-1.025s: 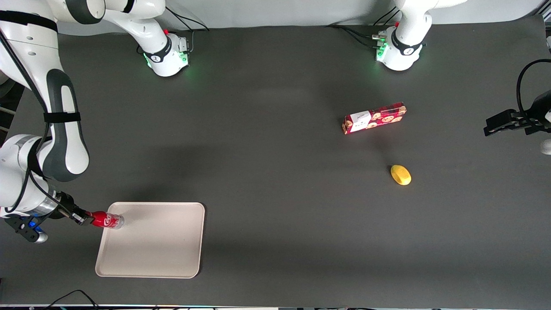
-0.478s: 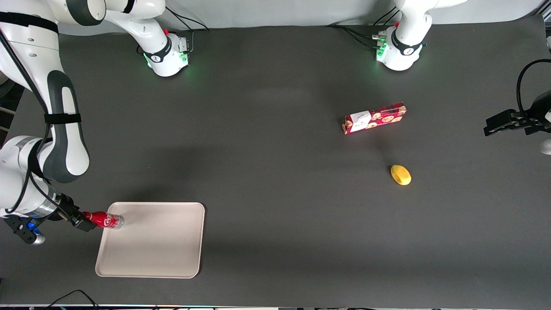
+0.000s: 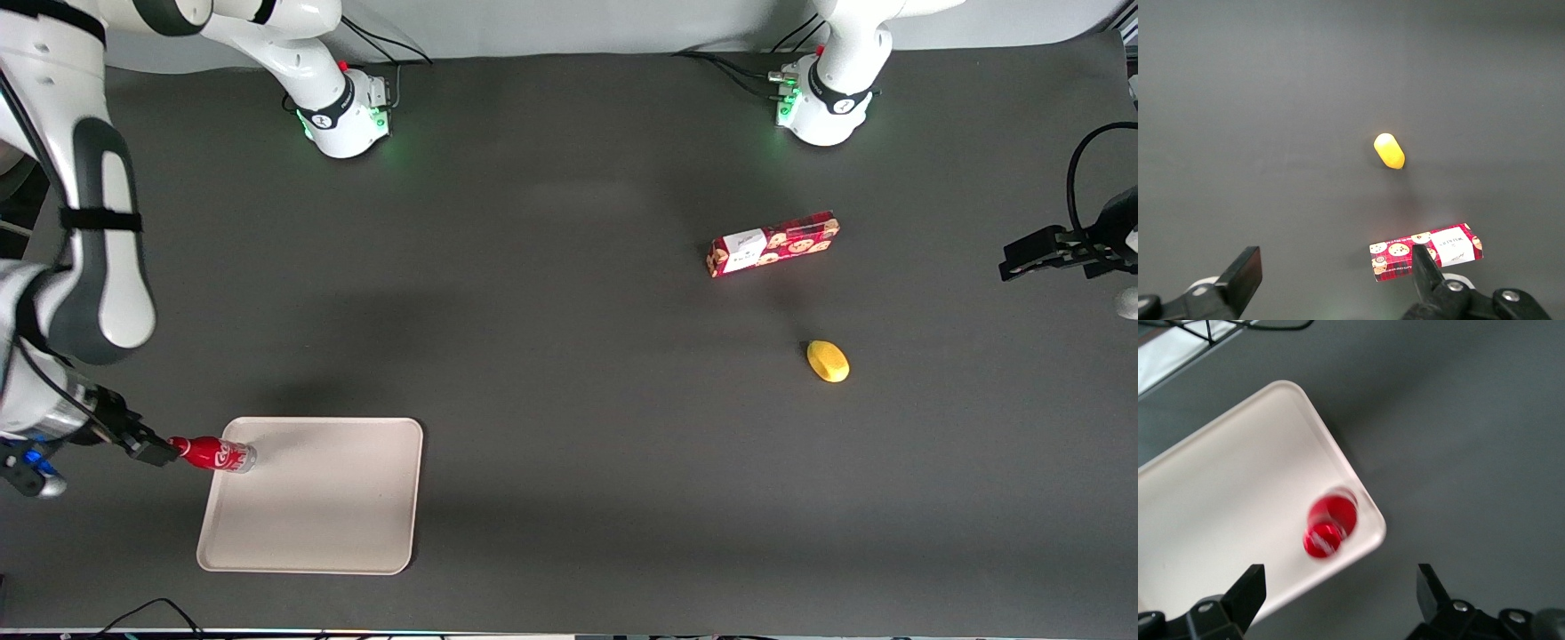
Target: Place coke bottle on tray
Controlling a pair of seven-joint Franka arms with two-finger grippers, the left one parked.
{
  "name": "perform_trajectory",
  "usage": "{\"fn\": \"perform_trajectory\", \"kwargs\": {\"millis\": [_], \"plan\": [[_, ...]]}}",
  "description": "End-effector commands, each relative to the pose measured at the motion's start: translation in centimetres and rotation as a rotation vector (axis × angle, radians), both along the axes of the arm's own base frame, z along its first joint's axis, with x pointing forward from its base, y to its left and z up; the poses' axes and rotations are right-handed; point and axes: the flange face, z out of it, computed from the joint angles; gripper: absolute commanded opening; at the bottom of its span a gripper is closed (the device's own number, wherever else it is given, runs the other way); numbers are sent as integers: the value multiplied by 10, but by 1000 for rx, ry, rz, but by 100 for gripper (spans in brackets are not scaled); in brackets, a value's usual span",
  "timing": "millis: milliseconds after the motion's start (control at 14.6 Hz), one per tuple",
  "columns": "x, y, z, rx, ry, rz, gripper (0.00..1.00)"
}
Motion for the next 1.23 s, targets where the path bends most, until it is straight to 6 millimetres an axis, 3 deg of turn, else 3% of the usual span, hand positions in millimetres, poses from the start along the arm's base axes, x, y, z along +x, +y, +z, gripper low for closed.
{"fn": "perform_trajectory", "kwargs": {"millis": [0,205,478,683,820,1161], "plan": [[-62,-8,108,33,85,60,100],[-111,1,155,81,117,104,100],[-161,39,178,114,105,199,100],[-163,71,187,110,95,404,100],[-162,73,196,106,71,468,100],[-157,74,195,91,70,473,100]]}}
